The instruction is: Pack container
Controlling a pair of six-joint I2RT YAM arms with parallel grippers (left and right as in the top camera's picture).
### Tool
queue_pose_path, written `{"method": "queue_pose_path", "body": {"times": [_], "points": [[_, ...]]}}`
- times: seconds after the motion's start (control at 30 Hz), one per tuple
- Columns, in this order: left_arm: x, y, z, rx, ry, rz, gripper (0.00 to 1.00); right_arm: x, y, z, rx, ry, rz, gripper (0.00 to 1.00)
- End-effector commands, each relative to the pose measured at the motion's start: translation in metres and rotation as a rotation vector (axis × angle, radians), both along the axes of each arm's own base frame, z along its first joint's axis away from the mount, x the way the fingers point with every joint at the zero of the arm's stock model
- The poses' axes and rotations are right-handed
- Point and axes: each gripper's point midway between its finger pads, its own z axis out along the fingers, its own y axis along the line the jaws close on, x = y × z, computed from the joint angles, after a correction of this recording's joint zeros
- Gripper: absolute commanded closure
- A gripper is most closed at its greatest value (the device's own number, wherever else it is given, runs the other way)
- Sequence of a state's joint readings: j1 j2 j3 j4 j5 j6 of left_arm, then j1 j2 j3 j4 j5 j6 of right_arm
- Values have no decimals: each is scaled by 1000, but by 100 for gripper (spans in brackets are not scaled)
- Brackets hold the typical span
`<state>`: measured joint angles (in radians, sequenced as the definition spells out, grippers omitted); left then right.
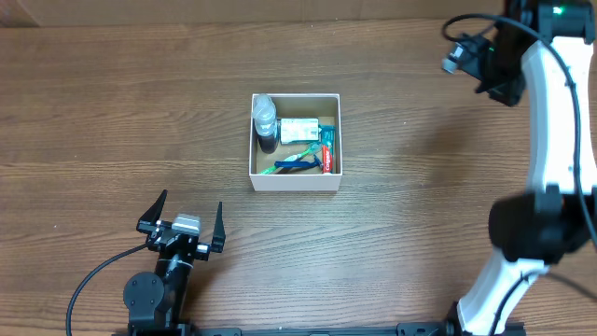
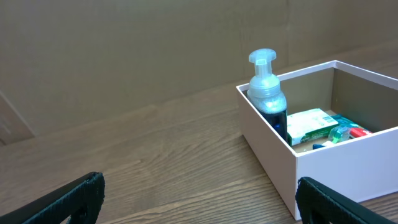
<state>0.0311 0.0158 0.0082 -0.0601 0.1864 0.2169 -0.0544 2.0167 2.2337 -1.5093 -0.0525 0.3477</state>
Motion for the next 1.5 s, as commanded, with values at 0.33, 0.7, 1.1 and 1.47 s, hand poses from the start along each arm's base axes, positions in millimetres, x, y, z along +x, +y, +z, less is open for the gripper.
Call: {"method": "queue_pose_path", "body": {"times": [0.33, 0.7, 1.1, 1.47], "points": [[0, 2, 1, 5, -10, 11, 0, -170, 172, 167, 109, -439, 532, 0], [0, 2, 1, 5, -10, 11, 0, -202, 91, 155, 170, -731, 291, 0], [0, 2, 1, 5, -10, 11, 0, -192, 49, 122, 78, -1241, 154, 0], [0, 2, 1, 5, -10, 11, 0, -201, 52, 81, 69, -1543, 174, 0]]}}
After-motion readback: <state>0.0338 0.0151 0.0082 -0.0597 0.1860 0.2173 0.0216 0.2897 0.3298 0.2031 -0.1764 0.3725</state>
